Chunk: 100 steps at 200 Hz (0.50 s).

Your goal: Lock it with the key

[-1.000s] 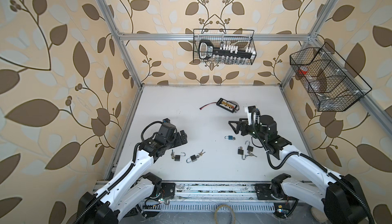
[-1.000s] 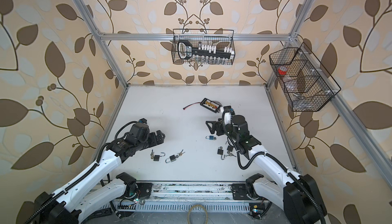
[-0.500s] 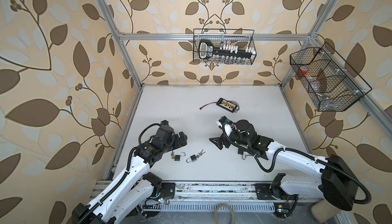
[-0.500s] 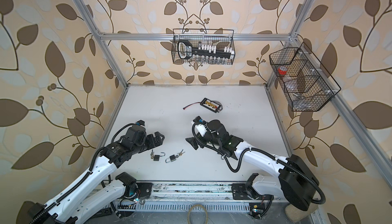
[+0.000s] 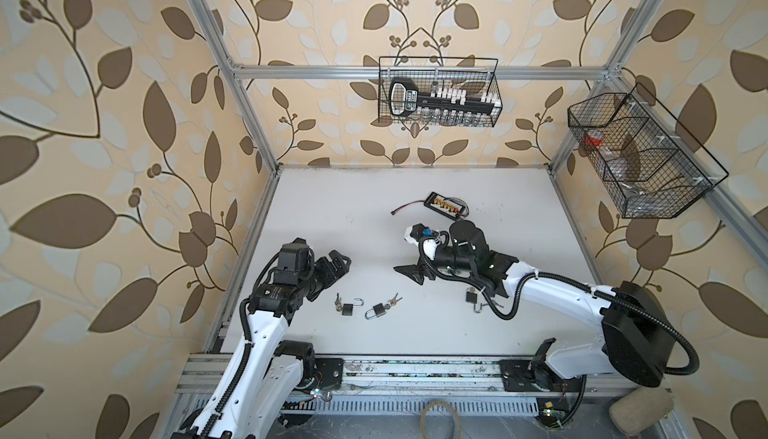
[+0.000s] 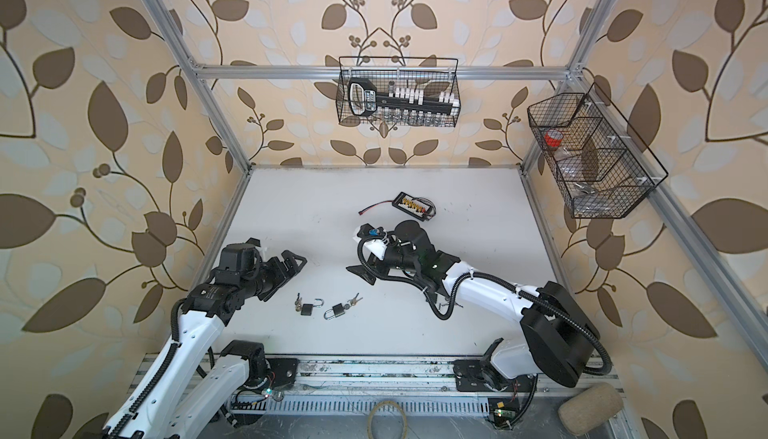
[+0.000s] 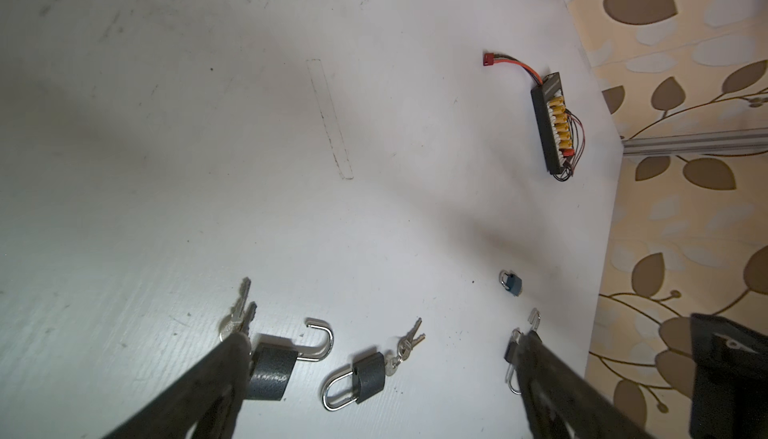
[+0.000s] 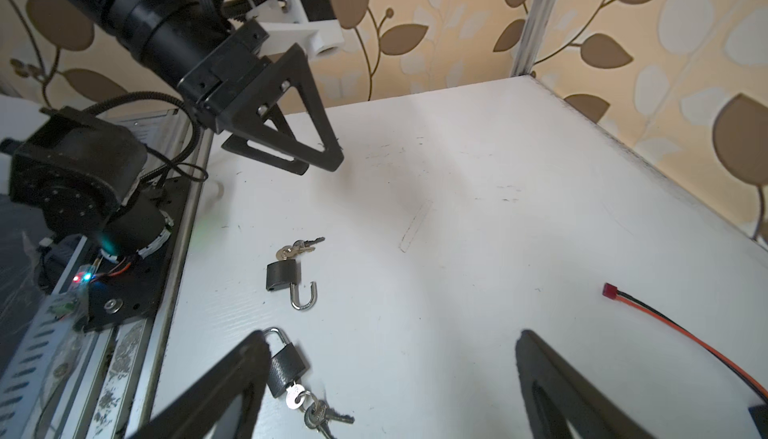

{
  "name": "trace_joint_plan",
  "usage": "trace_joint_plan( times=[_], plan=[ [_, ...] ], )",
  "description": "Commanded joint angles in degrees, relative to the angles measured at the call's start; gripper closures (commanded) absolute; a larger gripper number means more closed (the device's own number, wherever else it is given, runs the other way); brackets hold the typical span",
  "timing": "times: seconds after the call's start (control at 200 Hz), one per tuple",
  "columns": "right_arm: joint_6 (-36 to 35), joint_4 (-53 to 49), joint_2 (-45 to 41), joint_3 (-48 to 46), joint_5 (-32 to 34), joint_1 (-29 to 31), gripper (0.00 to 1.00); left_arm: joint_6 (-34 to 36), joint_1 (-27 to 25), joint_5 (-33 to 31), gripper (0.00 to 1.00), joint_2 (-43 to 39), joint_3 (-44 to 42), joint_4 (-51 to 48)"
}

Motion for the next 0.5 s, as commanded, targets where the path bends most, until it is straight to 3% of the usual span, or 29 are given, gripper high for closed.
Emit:
trace_joint_plan(
  times=[0.0, 0.13, 0.235, 0.38, 0.495],
  plan=[
    [-13.1, -5.4, 3.2, 1.8, -12.4, 0.5, 0.08, 0.2, 1.8, 6.2, 0.01, -0.5, 0.4, 0.0],
    [-25.5, -10.6, 6.8, 3.0, -19.7, 0.6, 0.18, 0.7, 3.1, 7.0, 0.01, -0.1, 1.8, -0.7],
    [-33.6, -20.6, 11.4, 8.3, -24.6, 0.5, 0.3, 1.0, 4.0, 7.4, 0.01, 0.3, 3.1, -1.4],
    [-41.8, -35.1, 18.7, 17.3, -23.8, 1.8, 0.35, 2.8, 4.3, 5.0, 0.01, 0.4, 6.0, -4.3],
    [-43.5, -37.9, 22.6, 19.6, -22.7, 2.7, 0.4, 5.5, 4.3, 2.9, 0.01, 0.7, 9.8, -8.1]
  ],
)
